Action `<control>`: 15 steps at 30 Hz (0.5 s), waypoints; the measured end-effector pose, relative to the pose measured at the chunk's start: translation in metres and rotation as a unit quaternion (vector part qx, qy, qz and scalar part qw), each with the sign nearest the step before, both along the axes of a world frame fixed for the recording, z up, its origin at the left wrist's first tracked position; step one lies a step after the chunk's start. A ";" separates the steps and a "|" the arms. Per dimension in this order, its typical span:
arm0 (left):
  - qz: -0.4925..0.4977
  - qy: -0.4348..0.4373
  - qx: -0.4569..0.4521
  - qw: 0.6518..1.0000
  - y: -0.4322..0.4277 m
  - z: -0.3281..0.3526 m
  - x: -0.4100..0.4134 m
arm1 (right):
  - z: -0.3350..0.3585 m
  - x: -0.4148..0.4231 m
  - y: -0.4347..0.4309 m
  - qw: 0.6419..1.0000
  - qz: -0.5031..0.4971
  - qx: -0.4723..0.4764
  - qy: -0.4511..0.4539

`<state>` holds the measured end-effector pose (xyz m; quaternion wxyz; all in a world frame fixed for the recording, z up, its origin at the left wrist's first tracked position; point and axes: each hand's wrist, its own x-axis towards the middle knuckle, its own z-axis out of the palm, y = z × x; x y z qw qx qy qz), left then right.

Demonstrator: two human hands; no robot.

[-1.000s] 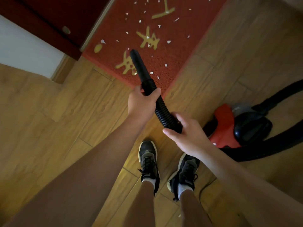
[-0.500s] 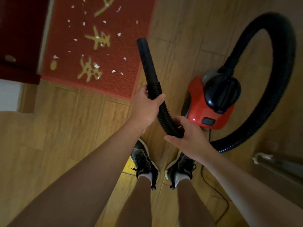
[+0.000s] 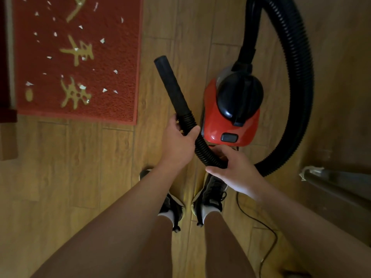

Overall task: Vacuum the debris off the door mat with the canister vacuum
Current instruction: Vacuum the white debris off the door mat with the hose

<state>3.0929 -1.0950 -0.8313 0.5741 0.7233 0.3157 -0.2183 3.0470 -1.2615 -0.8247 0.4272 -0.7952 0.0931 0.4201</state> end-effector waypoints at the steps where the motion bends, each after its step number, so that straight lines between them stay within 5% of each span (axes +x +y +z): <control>1: 0.000 0.005 -0.001 1.000 -0.005 -0.004 -0.001 | -0.005 -0.001 -0.005 1.000 0.000 0.000 0.000; 15: -0.019 0.058 0.001 0.998 -0.040 -0.049 -0.012 | -0.081 0.009 -0.049 0.986 -0.134 -0.103 -0.005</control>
